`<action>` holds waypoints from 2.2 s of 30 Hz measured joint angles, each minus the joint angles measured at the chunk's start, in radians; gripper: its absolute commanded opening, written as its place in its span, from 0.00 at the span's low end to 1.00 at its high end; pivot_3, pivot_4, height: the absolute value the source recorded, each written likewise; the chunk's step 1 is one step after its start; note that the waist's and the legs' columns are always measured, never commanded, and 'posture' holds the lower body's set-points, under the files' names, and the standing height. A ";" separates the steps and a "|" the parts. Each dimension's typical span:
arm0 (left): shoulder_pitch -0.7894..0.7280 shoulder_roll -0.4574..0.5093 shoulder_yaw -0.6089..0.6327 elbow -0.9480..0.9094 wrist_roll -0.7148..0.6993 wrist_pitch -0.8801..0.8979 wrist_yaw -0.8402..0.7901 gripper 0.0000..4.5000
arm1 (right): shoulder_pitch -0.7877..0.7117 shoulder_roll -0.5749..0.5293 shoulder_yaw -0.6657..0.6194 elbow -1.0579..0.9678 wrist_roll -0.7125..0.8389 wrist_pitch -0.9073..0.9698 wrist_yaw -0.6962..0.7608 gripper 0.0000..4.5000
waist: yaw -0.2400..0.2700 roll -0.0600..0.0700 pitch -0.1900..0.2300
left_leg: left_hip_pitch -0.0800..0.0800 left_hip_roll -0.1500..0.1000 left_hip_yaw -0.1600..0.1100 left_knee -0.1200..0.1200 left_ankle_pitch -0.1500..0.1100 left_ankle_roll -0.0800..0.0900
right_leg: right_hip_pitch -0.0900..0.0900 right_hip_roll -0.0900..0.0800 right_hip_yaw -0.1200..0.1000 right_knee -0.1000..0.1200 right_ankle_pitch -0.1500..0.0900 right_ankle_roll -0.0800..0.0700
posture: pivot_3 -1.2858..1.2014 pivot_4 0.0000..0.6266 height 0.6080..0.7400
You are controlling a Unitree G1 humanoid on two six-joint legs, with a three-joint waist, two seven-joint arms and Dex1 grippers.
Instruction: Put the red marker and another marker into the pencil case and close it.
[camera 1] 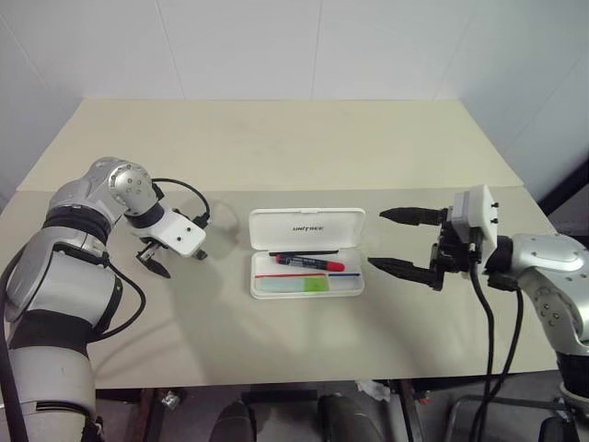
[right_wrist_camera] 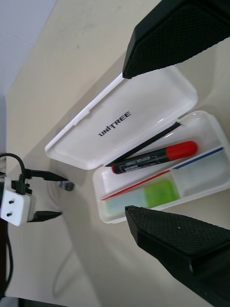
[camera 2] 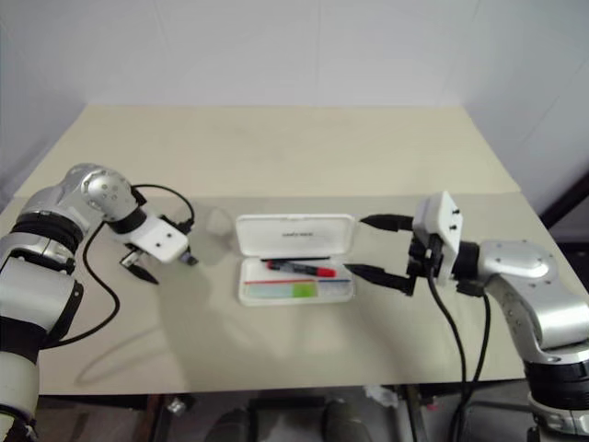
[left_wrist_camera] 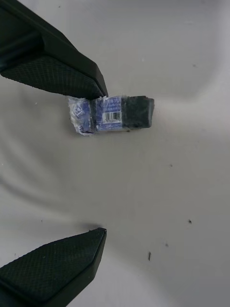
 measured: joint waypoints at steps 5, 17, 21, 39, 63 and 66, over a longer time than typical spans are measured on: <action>0.000 -0.003 -0.001 0.021 0.029 0.008 0.035 0.90 | 0.000 -0.028 -0.015 0.001 0.000 -0.003 0.021 1.00 | -0.002 0.000 0.000 | 0.001 0.000 0.000 0.000 0.000 0.000 | 0.000 0.000 0.000 0.001 0.000 0.000 | 0.52 0.24 1.00; 0.019 -0.007 0.026 0.024 0.032 -0.008 0.020 0.09 | -0.003 -0.014 -0.013 0.000 0.001 -0.003 0.002 1.00 | 0.002 0.001 0.000 | 0.002 0.000 -0.001 0.008 0.001 0.001 | 0.004 0.000 0.001 0.003 0.002 0.002 | 0.52 0.24 1.00; 0.025 -0.007 0.034 0.021 0.032 -0.009 0.032 0.01 | -0.003 -0.006 -0.011 -0.002 0.001 -0.003 -0.003 1.00 | 0.002 0.001 0.000 | 0.002 0.000 0.000 0.010 0.001 0.001 | 0.005 0.000 0.001 0.003 0.003 0.003 | 0.52 0.24 1.00; 0.057 0.004 0.135 0.006 -0.048 0.151 -0.104 0.62 | -0.002 0.005 -0.009 -0.009 0.001 -0.003 -0.006 1.00 | -0.001 0.000 0.000 | 0.001 0.000 0.000 0.009 -0.001 0.002 | 0.004 0.000 0.002 0.003 0.003 0.003 | 0.52 0.24 1.00; 0.607 0.357 0.264 -1.377 -0.537 1.652 0.016 0.62 | -0.031 0.069 0.052 0.036 -0.006 -0.030 0.009 1.00 | -0.027 0.000 0.000 | 0.001 0.000 -0.002 0.010 -0.001 0.002 | 0.003 0.000 0.001 0.005 0.001 0.002 | 0.52 0.24 1.00; 0.663 0.308 0.353 -1.437 -0.532 1.761 0.171 0.62 | -0.035 0.079 0.063 0.048 -0.012 -0.037 0.013 1.00 | -0.027 -0.001 0.001 | 0.001 0.000 -0.002 0.010 -0.001 0.002 | 0.003 0.000 0.001 0.005 0.001 0.002 | 0.52 0.24 1.00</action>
